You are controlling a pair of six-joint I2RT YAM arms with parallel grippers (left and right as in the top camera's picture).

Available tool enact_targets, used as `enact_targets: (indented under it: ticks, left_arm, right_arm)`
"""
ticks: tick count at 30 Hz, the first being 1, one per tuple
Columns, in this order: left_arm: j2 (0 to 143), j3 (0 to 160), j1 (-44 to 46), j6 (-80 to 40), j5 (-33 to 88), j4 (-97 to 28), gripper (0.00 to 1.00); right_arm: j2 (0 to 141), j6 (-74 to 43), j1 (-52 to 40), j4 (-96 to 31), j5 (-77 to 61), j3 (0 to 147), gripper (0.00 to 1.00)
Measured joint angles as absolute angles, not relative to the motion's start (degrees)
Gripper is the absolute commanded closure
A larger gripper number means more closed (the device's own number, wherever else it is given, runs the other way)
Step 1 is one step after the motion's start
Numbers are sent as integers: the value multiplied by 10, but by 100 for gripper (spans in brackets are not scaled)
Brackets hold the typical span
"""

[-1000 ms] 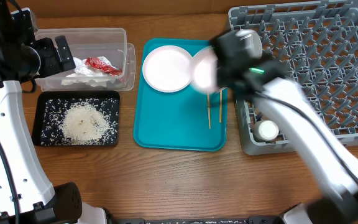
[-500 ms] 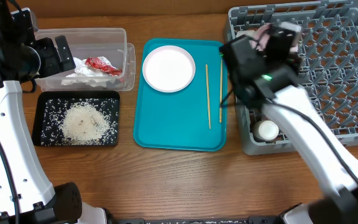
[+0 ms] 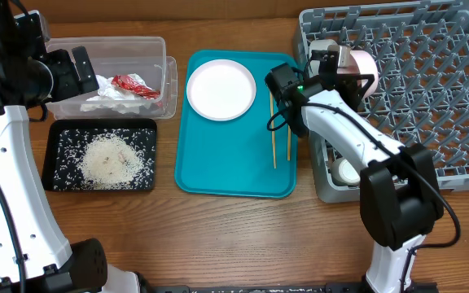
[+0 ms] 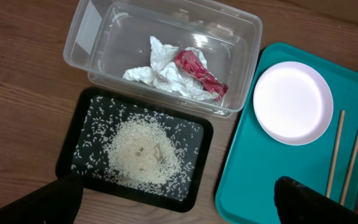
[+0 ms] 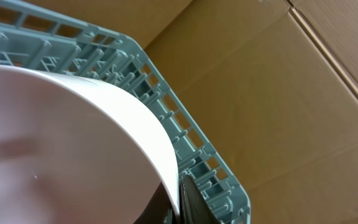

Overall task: Sort waste into correct bins and load items into the dishwasher
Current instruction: 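Release the pink bowl and reach the right gripper to the white plate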

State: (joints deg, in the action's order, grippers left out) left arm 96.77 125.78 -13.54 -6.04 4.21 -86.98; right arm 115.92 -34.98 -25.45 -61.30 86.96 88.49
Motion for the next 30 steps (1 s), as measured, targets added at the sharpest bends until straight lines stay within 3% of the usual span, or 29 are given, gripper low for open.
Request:
enact_targets:
  ticks: [30]
  left_arm:
    - [968,1258,-135,-60,42,-870,0]
  right_arm:
    - [1166,-375,-240,-641,779,885,95]
